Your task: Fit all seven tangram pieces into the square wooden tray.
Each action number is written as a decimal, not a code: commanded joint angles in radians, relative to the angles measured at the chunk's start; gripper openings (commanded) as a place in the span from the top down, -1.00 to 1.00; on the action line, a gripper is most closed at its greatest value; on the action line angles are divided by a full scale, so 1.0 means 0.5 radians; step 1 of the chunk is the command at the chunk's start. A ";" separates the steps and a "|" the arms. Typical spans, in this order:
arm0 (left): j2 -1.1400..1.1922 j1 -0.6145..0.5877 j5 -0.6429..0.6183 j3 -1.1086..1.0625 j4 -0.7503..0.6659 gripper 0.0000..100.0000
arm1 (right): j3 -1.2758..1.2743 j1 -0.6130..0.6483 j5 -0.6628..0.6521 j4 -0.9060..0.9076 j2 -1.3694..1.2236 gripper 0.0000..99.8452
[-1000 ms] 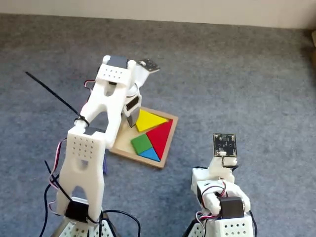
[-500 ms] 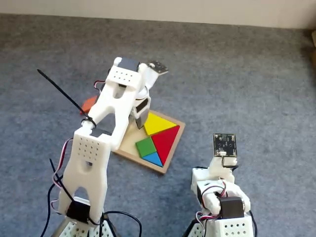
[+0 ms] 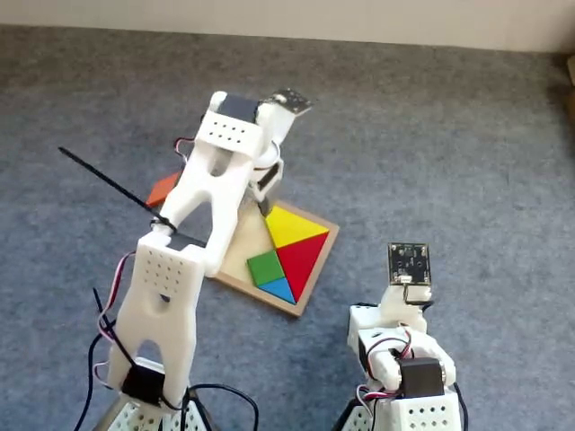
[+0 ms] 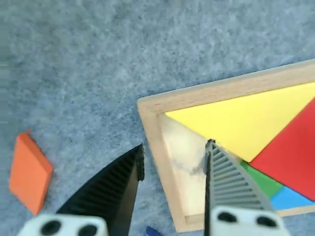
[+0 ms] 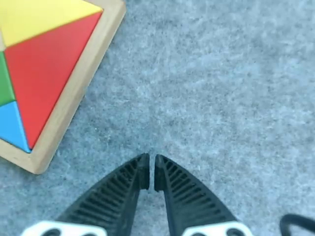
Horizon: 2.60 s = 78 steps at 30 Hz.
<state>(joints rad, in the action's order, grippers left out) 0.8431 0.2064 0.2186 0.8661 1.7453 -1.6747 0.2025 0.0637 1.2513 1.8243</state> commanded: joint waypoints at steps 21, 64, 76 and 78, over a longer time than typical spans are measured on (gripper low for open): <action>-0.784 -0.901 0.417 -0.434 0.034 0.59 | -0.272 -0.023 0.012 0.014 0.044 0.93; -1.284 -0.895 0.374 -2.171 -0.555 0.43 | -0.272 -0.023 0.012 0.014 0.044 0.93; -1.821 -0.873 0.215 -3.079 -1.209 0.42 | -0.272 -0.023 0.012 0.014 0.044 0.93; -1.821 -0.891 0.184 -3.076 -1.209 0.42 | -0.272 -0.023 0.012 0.014 0.044 0.93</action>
<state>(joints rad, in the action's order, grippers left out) -0.0192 -0.2309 0.3337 -0.6697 1.1653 -1.6747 0.2025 0.0637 1.2513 1.8243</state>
